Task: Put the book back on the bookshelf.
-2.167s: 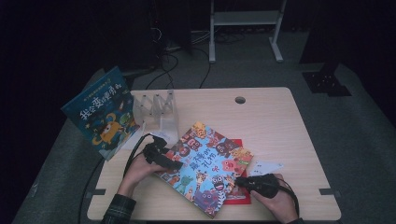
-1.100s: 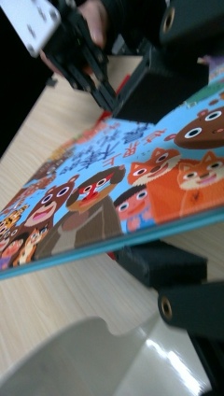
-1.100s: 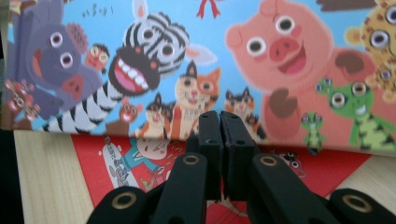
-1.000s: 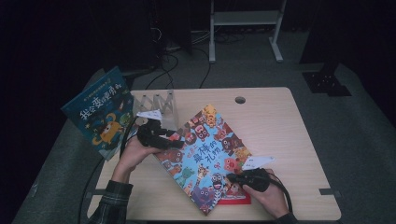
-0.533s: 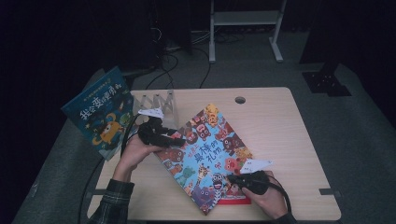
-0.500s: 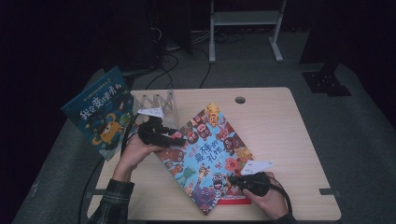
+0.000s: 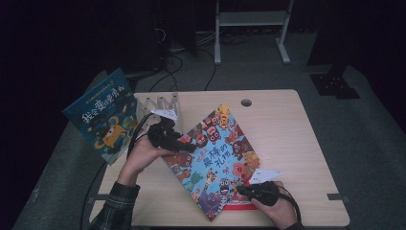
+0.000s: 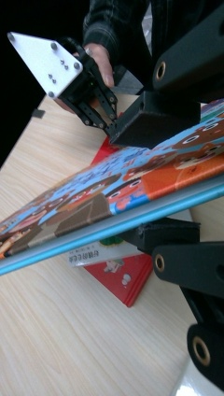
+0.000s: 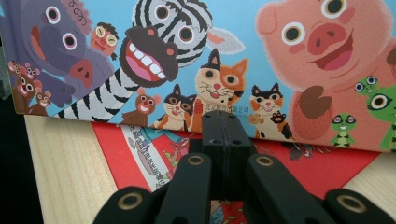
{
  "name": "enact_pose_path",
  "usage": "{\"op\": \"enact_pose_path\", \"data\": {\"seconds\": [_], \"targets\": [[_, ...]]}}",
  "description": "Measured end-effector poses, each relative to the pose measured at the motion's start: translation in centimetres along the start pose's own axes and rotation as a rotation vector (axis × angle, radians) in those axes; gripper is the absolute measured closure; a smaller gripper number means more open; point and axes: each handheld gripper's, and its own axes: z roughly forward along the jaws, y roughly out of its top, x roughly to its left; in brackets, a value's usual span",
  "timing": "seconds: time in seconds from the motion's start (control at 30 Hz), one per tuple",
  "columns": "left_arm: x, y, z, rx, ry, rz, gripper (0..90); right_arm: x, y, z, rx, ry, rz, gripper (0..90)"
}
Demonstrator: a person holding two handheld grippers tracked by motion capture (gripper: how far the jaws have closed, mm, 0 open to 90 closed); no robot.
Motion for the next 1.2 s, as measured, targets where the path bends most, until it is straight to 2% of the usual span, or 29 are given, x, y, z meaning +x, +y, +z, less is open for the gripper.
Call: {"op": "enact_pose_path", "data": {"seconds": [0.13, 0.3, 0.33, 0.5, 0.63, 0.73, 0.9, 1.07, 1.1, 1.13, 1.2], "targets": [[-0.5, 0.8, 0.0, 0.055, 0.044, -0.003, 59.5, 0.0, 0.0, 0.0, -0.001, 0.000, 0.000, 89.3], [-0.9, 1.6, -0.1, 0.070, 0.033, -0.022, 63.3, 0.1, 0.0, 0.0, 0.000, 0.004, 0.002, 88.0], [-1.2, 2.1, -0.2, 0.073, 0.032, -0.026, 64.2, 0.3, 0.1, 0.1, -0.001, 0.021, -0.003, 87.5], [-1.7, 3.3, -0.6, 0.093, 0.012, -0.035, 69.7, 0.8, 0.3, 0.6, -0.002, 0.038, -0.017, 84.8], [-2.3, 4.3, -0.9, 0.127, -0.016, -0.023, 73.2, 1.1, 0.5, 0.8, -0.006, 0.054, -0.033, 79.6], [-2.9, 5.1, -1.1, 0.156, -0.019, -0.003, 75.2, 0.8, 0.4, 0.7, -0.010, 0.058, -0.023, 74.8], [-4.3, 6.1, -1.2, 0.189, -0.002, 0.025, 77.0, -0.4, 0.1, -0.4, -0.056, 0.034, -0.010, 63.8], [-5.5, 6.9, -1.5, 0.219, 0.003, 0.056, 80.3, -2.6, -0.5, -2.3, -0.136, -0.044, 0.049, 53.9], [-5.5, 6.9, -1.5, 0.219, 0.003, 0.056, 80.5, -2.6, -0.5, -2.3, -0.136, -0.044, 0.049, 53.9], [-6.0, 7.2, -1.7, 0.235, 0.019, 0.074, 80.7, -3.8, -0.9, -3.4, -0.195, -0.078, 0.076, 51.9], [-6.2, 7.3, -1.8, 0.241, 0.025, 0.085, 80.8, -4.8, -1.4, -4.4, -0.247, -0.094, 0.085, 50.9]]}}
